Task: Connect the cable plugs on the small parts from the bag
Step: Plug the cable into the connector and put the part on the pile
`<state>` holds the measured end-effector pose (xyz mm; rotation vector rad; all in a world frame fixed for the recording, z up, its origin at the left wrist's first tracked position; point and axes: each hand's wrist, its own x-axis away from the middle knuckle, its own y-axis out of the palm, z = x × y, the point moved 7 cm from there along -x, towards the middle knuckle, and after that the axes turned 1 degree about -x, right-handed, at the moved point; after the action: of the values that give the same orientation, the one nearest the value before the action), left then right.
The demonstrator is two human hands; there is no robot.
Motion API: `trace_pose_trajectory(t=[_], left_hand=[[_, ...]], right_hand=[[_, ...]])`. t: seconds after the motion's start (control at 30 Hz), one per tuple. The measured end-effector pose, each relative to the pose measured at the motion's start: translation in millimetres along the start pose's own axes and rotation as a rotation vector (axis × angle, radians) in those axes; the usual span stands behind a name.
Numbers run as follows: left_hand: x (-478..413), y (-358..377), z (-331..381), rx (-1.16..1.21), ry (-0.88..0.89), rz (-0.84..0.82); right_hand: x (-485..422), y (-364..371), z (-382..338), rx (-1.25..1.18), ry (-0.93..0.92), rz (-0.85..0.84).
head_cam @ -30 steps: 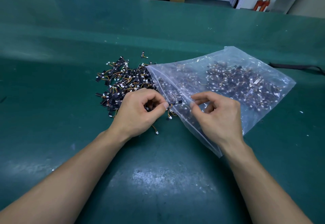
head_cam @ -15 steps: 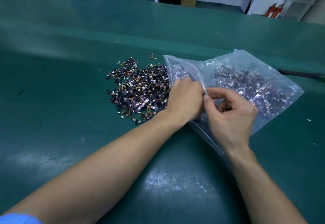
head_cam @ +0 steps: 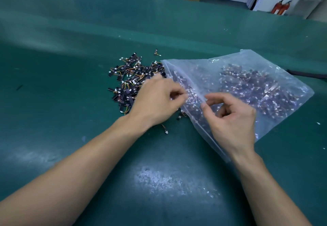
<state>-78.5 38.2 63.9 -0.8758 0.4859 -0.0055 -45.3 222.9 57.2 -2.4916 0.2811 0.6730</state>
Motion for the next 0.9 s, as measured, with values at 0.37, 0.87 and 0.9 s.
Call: trace_pose_trajectory(t=[0.37,0.87,0.9], left_hand=[[14,-31,-58,-0.345,-0.129,0.009],[16,-44,-54,-0.116,-0.179,0.174],[17,-44,-54,-0.091,-0.177,0.181]], right_hand=[[8,24,20,0.105,0.169,-0.244],[7,24,15,0.032,0.166,-0.225],[7,24,15,0.032,0.167,-0.223]])
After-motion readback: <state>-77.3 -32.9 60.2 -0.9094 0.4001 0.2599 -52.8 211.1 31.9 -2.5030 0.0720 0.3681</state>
